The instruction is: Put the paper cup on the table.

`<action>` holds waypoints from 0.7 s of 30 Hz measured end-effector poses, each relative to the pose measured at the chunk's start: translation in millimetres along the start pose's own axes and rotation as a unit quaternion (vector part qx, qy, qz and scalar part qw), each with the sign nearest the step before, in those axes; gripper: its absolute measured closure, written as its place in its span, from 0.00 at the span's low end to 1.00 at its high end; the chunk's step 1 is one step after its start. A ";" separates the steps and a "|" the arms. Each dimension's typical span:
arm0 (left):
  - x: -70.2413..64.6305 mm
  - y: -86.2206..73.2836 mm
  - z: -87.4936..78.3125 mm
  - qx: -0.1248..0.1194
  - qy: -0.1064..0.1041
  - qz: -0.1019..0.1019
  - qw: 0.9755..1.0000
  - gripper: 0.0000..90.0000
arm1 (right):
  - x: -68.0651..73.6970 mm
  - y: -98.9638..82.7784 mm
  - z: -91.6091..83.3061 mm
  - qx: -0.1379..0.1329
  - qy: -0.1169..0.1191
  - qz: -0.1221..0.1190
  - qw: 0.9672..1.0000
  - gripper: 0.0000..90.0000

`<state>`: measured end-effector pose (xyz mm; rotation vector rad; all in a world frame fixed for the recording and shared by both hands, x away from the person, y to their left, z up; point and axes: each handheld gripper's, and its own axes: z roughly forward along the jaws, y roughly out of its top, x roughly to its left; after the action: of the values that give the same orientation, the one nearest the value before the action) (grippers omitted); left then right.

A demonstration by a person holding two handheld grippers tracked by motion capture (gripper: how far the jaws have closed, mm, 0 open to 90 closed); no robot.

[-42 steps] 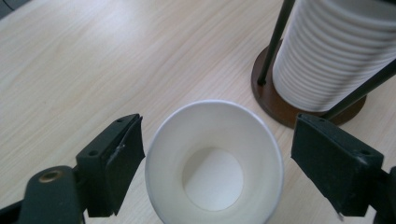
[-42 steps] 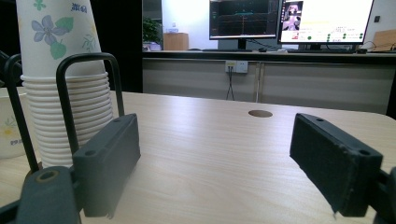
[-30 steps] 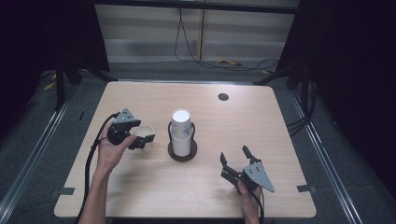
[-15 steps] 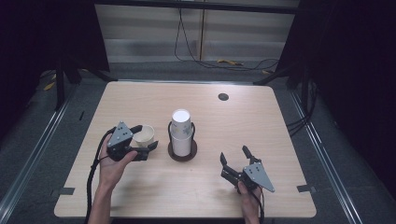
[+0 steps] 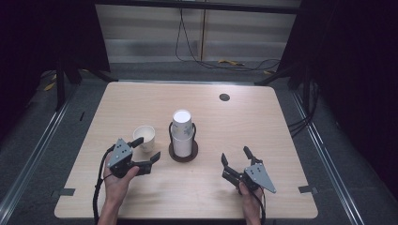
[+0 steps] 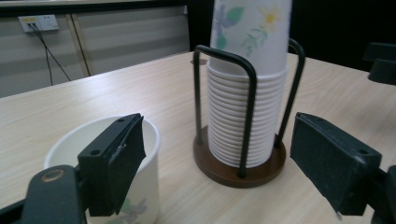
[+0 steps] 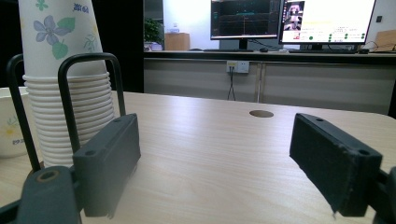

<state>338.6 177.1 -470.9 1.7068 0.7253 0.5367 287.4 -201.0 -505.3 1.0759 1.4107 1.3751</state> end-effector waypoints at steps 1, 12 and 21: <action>-3.2 -3.6 1.0 0.002 0.003 0.001 1.000 0.20 | 0.0 0.0 0.0 0.000 0.000 0.000 1.000 0.17; -27.5 -25.0 7.5 0.004 0.004 0.005 1.000 0.19 | 0.0 0.0 0.0 0.000 0.001 0.000 1.000 0.18; -32.5 -38.1 4.7 -0.026 0.018 -0.001 1.000 0.19 | 0.0 0.0 0.0 0.000 0.002 0.000 1.000 0.18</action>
<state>311.7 156.9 -508.4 1.6521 0.7328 0.5816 287.4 -201.0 -505.3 1.0741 1.4130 1.3778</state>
